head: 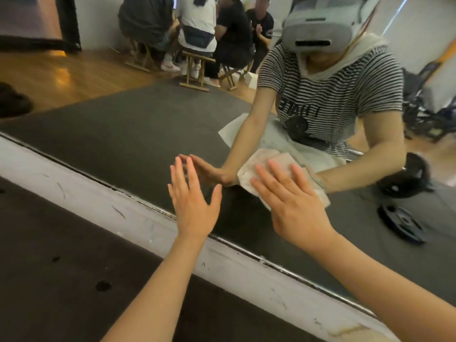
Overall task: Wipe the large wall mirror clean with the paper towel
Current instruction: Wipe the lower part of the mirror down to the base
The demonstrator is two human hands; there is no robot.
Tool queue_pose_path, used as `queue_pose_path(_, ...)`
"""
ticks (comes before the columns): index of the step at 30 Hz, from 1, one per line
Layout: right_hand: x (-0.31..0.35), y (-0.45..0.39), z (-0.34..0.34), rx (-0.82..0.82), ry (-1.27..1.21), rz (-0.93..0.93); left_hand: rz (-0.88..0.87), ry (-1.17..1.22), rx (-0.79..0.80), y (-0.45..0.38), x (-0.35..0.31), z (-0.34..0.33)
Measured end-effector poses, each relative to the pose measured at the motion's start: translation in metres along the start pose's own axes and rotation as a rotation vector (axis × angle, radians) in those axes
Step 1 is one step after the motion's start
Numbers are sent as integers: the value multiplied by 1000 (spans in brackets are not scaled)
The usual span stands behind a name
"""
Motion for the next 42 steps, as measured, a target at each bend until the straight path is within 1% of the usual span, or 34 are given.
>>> queue_pose_path(3,0,1,-11,40,37,14,56,100,-66,6,13,-19)
queue_pose_path(5,-1,1,-12,7,82,17,90,99,-135,8,22,-28)
queue_pose_path(8,-4,-2,-9,-92,122,-73,105,152,-199,5,33,-37)
queue_pose_path(11,1,-2,-17,-158,181,-181,63,138,-203,2,45,-43)
queue_pose_path(15,12,0,-34,-189,222,-295,-17,97,-227,-3,56,-44)
queue_pose_path(17,25,2,-47,-138,185,-311,-37,117,-251,-4,55,-42)
queue_pose_path(18,37,6,-59,-83,151,-284,-45,133,-257,-3,54,-42)
queue_pose_path(21,98,30,-111,138,30,-86,-71,156,-274,-3,56,-38)
queue_pose_path(23,128,46,-135,245,-32,-33,-121,112,-282,-7,61,-34)
queue_pose_path(26,131,51,-143,285,-83,-48,-180,44,-268,-9,66,-30)
queue_pose_path(30,121,53,-143,364,-86,5,-173,39,-239,-8,67,-30)
queue_pose_path(32,115,52,-137,321,-58,-6,-203,7,-229,-11,70,-30)
queue_pose_path(35,92,33,-108,153,24,-39,-204,-19,-203,-14,74,-29)
queue_pose_path(38,48,3,-61,-20,116,-159,-169,-23,-177,-13,74,-31)
queue_pose_path(42,-1,-28,-11,-239,163,-328,-166,-19,-174,-15,75,-31)
Point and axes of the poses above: each hand's wrist, its own y-axis away from the middle knuckle, its own z-axis out of the back of the hand, x = y × z, the point moved 7 cm from there along -y, towards the middle knuckle, and after that the axes turned 13 degrees about z, right-handed, at the moved point
